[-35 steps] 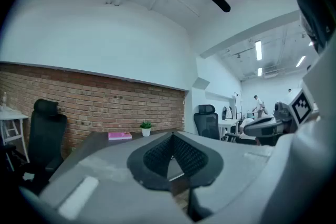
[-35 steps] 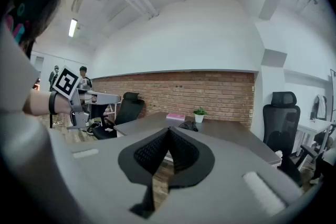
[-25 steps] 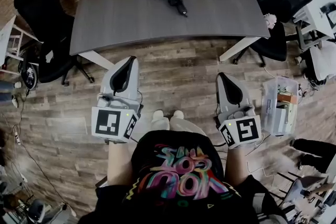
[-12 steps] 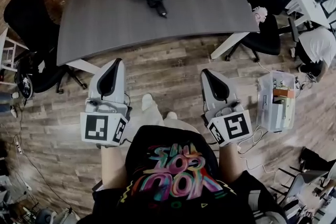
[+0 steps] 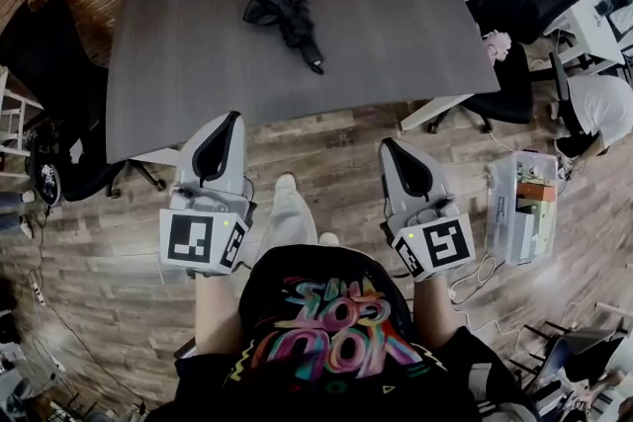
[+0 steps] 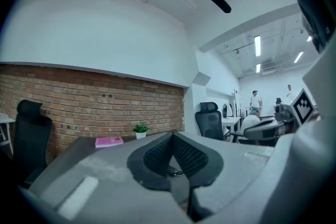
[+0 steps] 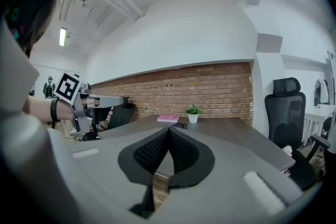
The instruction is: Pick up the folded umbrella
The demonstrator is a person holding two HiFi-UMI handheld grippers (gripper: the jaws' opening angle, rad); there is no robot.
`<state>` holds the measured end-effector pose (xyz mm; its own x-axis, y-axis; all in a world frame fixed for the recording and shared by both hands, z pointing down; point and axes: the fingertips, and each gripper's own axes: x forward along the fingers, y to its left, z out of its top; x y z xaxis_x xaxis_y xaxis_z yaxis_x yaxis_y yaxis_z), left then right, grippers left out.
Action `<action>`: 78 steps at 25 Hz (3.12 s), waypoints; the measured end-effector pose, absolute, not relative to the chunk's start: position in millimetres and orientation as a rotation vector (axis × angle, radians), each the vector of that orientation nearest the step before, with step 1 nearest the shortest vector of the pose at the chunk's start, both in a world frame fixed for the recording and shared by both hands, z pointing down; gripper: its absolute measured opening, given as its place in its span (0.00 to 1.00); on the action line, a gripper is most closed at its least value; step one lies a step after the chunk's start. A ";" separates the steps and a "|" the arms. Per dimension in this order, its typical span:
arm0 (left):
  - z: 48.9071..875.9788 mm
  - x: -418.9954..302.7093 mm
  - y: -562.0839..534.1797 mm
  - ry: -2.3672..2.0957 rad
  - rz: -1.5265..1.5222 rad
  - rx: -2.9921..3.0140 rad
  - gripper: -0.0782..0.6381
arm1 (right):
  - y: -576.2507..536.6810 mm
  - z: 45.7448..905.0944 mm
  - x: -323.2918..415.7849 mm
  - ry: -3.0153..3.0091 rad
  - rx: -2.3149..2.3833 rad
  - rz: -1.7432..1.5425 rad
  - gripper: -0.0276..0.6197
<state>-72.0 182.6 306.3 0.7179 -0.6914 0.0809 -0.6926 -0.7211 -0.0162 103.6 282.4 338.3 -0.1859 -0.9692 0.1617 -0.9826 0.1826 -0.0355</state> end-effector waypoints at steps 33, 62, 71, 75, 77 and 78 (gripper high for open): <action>337.7 -97.8 -55.2 -1.086 0.141 2.822 0.11 | 45.7 346.8 85.2 -2.230 1.963 0.303 0.04; 323.1 -10.1 -171.1 -1.328 0.197 2.760 0.11 | -118.7 348.7 170.4 -2.484 1.680 0.290 0.04; 315.8 -13.3 -181.9 -1.285 0.179 2.786 0.11 | -122.1 351.7 156.4 -2.447 1.690 0.295 0.04; 315.1 -13.9 -184.1 -1.265 0.166 2.794 0.11 | -125.1 352.1 149.5 -2.442 1.689 0.284 0.04; 315.4 -14.4 -184.9 -1.260 0.160 2.794 0.11 | -126.1 351.7 146.1 -2.440 1.680 0.268 0.04; 316.0 -14.7 -184.8 -1.258 0.160 2.793 0.11 | -126.1 351.7 144.4 -2.439 1.674 0.259 0.04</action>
<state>-14.7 -184.8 316.0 0.6588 -0.7419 0.1250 -0.7496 -0.6615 0.0247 144.4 -126.1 351.7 -0.3544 -0.9042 0.2383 -0.9341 0.3541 -0.0458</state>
